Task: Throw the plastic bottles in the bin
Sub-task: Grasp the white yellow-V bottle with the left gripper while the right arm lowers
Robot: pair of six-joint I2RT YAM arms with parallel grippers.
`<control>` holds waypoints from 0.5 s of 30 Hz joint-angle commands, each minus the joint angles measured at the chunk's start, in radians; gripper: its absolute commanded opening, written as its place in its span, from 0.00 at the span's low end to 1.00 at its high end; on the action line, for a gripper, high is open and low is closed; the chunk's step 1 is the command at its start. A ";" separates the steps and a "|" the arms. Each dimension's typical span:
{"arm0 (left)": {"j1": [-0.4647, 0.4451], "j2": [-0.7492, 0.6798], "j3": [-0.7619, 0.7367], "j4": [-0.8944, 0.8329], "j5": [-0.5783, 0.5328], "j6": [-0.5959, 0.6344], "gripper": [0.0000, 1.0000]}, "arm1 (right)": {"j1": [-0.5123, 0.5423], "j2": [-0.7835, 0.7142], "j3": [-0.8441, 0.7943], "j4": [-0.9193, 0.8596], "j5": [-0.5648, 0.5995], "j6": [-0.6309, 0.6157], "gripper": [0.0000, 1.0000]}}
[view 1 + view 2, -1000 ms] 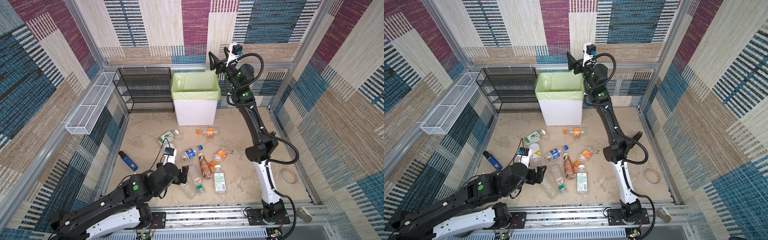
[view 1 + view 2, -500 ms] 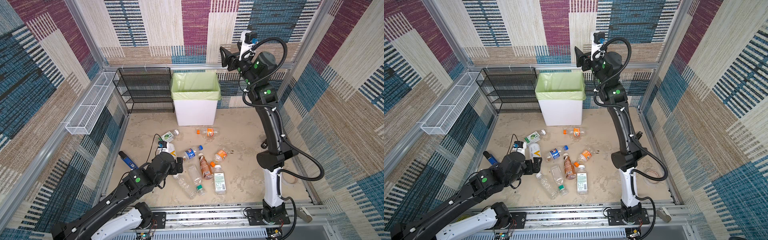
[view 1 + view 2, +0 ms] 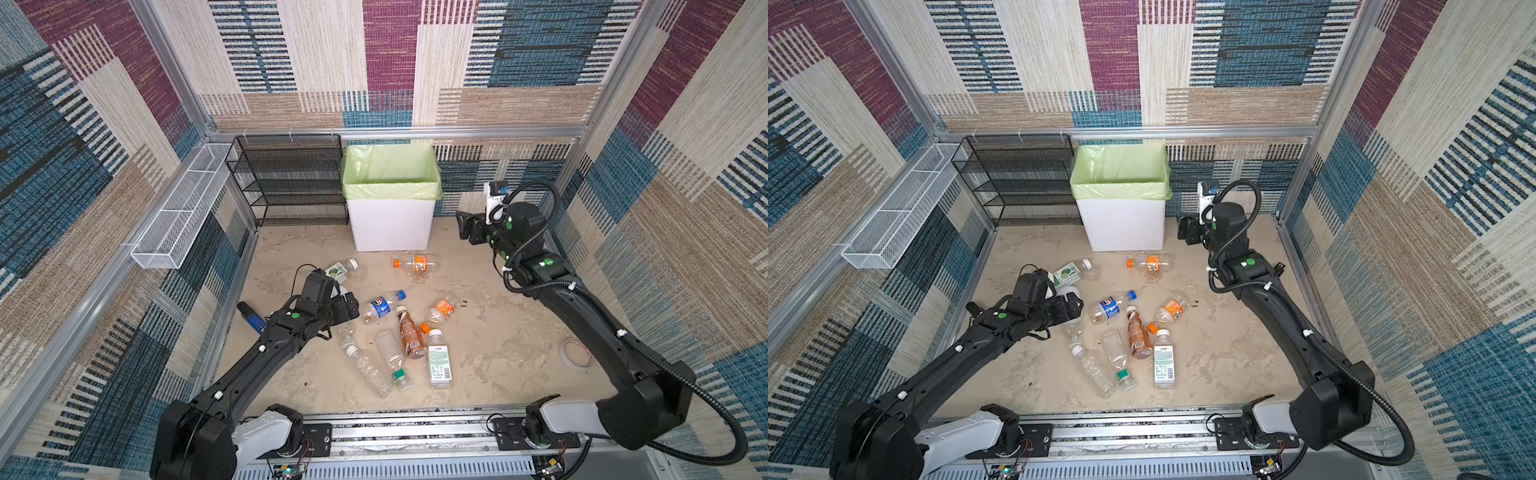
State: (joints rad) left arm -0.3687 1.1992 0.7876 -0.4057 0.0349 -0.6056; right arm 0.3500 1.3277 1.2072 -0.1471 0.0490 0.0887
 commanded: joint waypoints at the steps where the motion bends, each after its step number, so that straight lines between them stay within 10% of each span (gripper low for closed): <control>1: 0.004 0.053 0.011 0.051 0.023 0.049 0.93 | 0.001 -0.027 -0.105 0.083 -0.050 0.105 0.85; 15: 0.047 0.306 0.065 0.093 -0.012 0.122 0.86 | -0.002 -0.053 -0.296 0.169 -0.069 0.135 0.85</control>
State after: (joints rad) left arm -0.3256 1.4818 0.8421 -0.3553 0.0227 -0.5163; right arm 0.3470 1.2716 0.9264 -0.0383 -0.0010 0.1986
